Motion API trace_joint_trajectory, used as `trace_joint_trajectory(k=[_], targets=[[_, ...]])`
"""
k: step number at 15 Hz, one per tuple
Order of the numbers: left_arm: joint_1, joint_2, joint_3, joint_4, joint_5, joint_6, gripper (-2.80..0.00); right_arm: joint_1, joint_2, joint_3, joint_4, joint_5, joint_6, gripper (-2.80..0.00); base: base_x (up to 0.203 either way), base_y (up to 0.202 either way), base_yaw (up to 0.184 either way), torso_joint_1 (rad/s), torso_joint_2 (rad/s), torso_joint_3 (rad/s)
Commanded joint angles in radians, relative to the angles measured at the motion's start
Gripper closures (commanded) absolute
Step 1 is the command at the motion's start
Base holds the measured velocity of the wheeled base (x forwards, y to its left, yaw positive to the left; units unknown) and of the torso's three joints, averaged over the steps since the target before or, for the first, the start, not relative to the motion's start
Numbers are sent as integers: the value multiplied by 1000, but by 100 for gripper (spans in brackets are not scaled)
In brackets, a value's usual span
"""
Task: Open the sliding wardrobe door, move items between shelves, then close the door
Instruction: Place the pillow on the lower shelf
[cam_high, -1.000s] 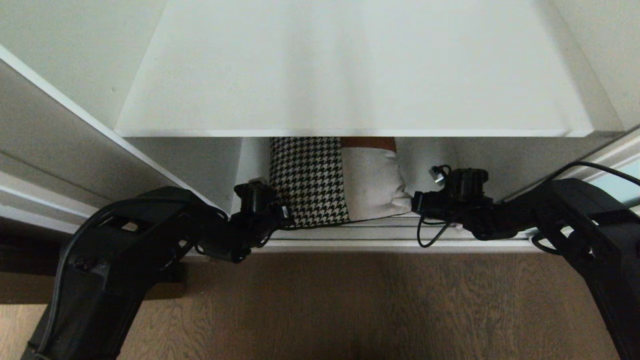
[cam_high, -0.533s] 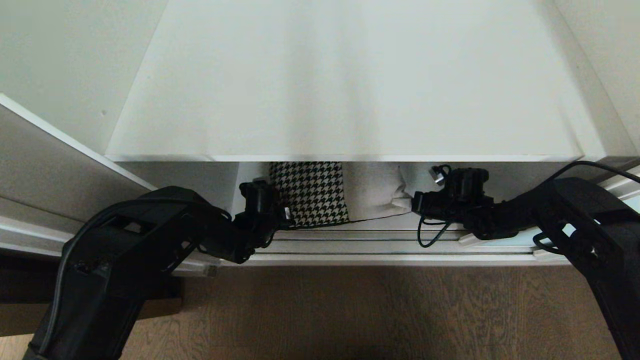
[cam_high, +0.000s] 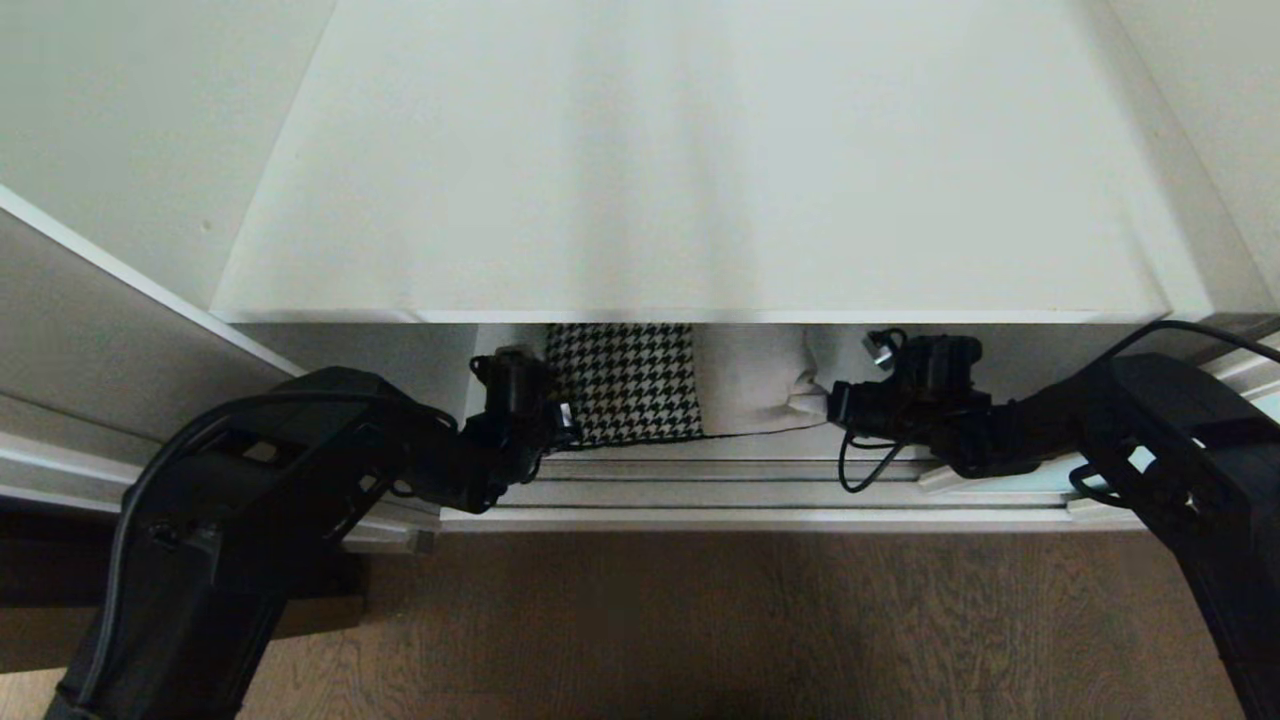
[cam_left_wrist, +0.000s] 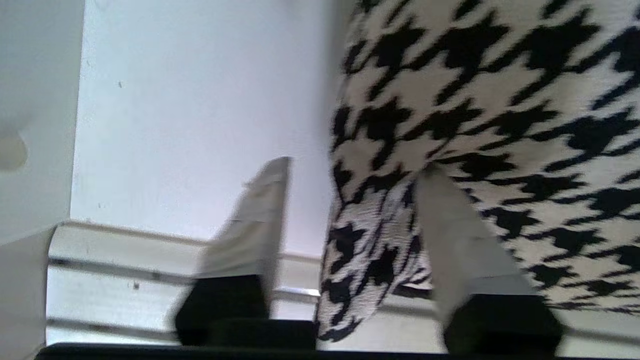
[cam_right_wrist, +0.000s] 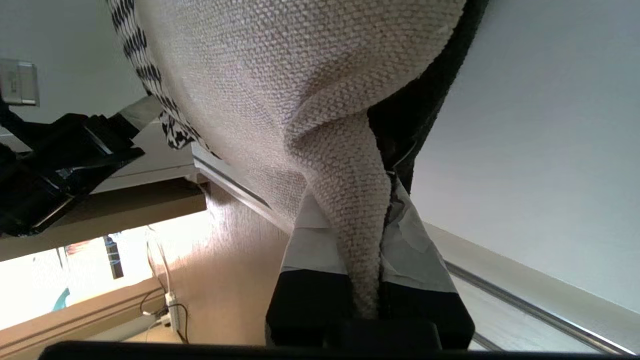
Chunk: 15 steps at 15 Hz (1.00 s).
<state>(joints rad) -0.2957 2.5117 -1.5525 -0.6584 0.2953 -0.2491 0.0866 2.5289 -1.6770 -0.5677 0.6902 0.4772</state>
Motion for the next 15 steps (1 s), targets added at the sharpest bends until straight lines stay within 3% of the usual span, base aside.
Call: trace_joint_trajectory(k=[1, 7, 10, 12, 15], targets=[[0, 1, 5, -30, -1, -3, -280, 2, -1, 4, -6, 6, 3, -280, 0, 0, 0, 0, 0, 0], [-2, -103, 173, -118, -26, -24, -280, 5, -31, 75, -92, 5, -7, -280, 0, 0, 0, 0, 0, 0], [-2, -211, 310, -162, -114, -22, -280, 5, -95, 156, -96, 6, -8, -280, 0, 0, 0, 0, 0, 0], [-8, -289, 367, -159, -159, -23, -280, 11, -160, 222, -93, 9, -14, -280, 0, 0, 0, 0, 0, 0], [-32, -393, 420, -105, -155, -4, -280, 31, -257, 289, -39, 7, -31, -280, 0, 0, 0, 0, 0, 0]])
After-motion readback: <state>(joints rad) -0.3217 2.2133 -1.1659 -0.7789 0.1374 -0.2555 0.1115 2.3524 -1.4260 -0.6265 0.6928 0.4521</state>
